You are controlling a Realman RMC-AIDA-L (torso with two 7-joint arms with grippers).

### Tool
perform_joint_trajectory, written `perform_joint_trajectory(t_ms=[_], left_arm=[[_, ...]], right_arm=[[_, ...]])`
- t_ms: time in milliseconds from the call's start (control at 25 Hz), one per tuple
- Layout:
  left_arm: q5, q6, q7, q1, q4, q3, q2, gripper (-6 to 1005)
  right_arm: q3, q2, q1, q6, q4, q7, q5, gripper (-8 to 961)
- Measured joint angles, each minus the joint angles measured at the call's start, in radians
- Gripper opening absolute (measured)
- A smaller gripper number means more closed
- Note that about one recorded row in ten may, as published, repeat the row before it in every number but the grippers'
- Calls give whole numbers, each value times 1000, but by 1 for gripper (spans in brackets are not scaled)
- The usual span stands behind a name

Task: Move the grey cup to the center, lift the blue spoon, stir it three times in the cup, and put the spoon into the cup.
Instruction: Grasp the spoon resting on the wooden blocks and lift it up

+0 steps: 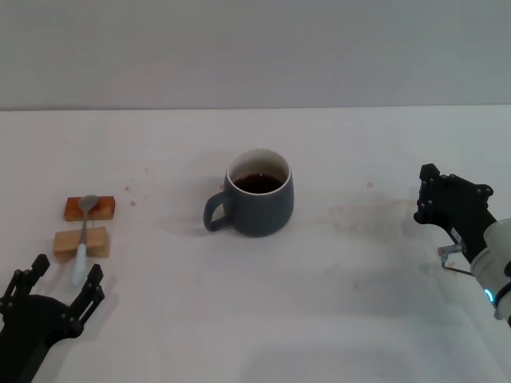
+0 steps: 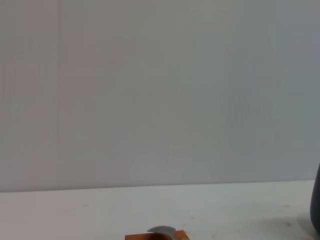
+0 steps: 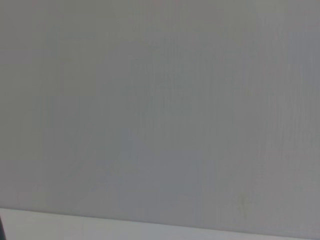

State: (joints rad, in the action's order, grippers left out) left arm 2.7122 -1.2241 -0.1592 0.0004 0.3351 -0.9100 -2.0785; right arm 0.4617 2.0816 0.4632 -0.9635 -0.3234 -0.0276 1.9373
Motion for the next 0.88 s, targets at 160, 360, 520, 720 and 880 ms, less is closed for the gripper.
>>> perform_joint_trajectory(t_ms=[160,360,520,720,880], left_arm=[[0,19,5,-10,1,-1,0,711],[-1,47,5,-24,1,0,0,709],[-2,60,7,-30,1,1,0,707],[-2,77,46,-34,0,5,0,705],[-2,78,48,-34,1,6,0,704]], right_arm=[[0,0,0,0,0,0,0,-1],[0,0,0,0,0,0,0,-1],[0,0,0,0,0,0,0,-1],[0,0,0,0,0,0,0,-1],[0,0,1,0,0,0,0,-1]])
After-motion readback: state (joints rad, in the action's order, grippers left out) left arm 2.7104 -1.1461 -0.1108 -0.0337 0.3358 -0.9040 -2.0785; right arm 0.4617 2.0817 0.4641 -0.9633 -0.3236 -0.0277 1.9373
